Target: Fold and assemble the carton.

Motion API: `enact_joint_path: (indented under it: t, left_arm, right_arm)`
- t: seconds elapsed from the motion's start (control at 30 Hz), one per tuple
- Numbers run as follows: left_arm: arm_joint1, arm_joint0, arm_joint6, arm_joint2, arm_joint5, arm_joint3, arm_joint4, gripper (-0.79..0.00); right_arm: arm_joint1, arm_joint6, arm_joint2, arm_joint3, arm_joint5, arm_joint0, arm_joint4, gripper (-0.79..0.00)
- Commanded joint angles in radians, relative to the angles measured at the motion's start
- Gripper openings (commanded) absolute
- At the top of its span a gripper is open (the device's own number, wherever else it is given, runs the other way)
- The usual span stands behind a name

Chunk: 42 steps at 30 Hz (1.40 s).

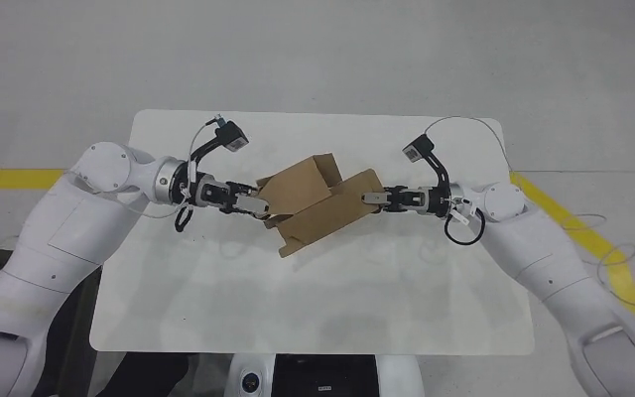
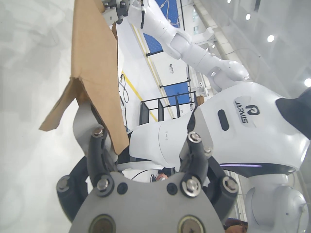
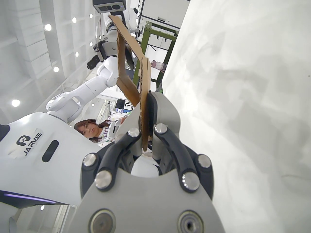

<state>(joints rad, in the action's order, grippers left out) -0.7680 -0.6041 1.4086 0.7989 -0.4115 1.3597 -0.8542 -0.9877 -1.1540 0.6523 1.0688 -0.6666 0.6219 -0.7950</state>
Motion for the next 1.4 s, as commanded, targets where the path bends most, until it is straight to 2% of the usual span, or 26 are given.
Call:
enact_joint_path:
  t: [0.0, 0.17, 0.57, 1.03, 1.37]
  left_arm:
    - [-0.007, -0.004, -0.003, 0.003, -0.003, -0.041, -0.034, 0.000]
    - [-0.026, -0.004, -0.020, 0.008, 0.005, -0.103, -0.080, 0.000]
    - [-0.055, -0.021, -0.044, 0.036, 0.065, -0.137, -0.134, 0.000]
    - [-0.078, -0.049, -0.054, 0.088, 0.121, -0.143, -0.183, 0.000]
    - [-0.087, -0.074, -0.111, 0.121, 0.134, -0.109, -0.121, 0.000]
  right_arm:
    - [-0.001, 0.017, 0.000, 0.002, -0.017, 0.007, 0.001, -0.785]
    - [-0.003, 0.068, 0.000, 0.001, -0.068, 0.029, 0.006, -0.785]
    - [-0.008, 0.216, -0.007, 0.001, -0.216, 0.049, 0.045, -0.785]
    - [-0.020, 0.246, -0.043, -0.056, -0.245, 0.034, 0.054, -0.785]
    - [-0.040, 0.247, -0.050, -0.089, -0.247, 0.017, 0.066, -0.785]
